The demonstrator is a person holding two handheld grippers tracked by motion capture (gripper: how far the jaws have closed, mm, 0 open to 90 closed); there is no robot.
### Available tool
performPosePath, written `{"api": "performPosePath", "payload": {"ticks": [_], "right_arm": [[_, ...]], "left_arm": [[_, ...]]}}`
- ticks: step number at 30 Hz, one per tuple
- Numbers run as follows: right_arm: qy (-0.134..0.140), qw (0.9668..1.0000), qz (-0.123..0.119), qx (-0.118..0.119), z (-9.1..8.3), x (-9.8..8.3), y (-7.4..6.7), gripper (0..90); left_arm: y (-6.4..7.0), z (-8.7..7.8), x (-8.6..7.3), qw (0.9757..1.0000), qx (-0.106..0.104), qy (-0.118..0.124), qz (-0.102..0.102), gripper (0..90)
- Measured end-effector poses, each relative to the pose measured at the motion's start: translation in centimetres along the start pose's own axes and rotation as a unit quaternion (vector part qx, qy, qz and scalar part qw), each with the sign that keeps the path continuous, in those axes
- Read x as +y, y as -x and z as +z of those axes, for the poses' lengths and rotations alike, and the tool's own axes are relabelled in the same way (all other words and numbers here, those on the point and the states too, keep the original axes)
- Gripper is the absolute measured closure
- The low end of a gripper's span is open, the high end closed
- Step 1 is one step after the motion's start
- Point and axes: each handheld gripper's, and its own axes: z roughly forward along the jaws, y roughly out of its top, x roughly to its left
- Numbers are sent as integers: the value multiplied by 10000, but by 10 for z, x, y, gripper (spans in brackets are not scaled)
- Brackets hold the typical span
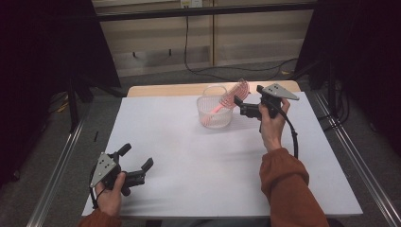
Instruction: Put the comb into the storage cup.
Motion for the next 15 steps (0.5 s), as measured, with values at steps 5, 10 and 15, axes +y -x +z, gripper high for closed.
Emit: {"api": "performPosePath", "payload": {"ticks": [5, 10, 15], "right_arm": [[-19, 10000, -86, -25, -6, -1, -2, 0], [3, 10000, -62, -36, -13, -5, -1, 0], [62, 9998, -131, -103, -21, -10, -1, 0]], "left_arm": [[0, -1, -1, 10000, 12, 41, -71, 1], [0, -2, 0, 9999, 32, 54, -80, 1], [1, -2, 0, 10000, 74, 5, -5, 1]]}}
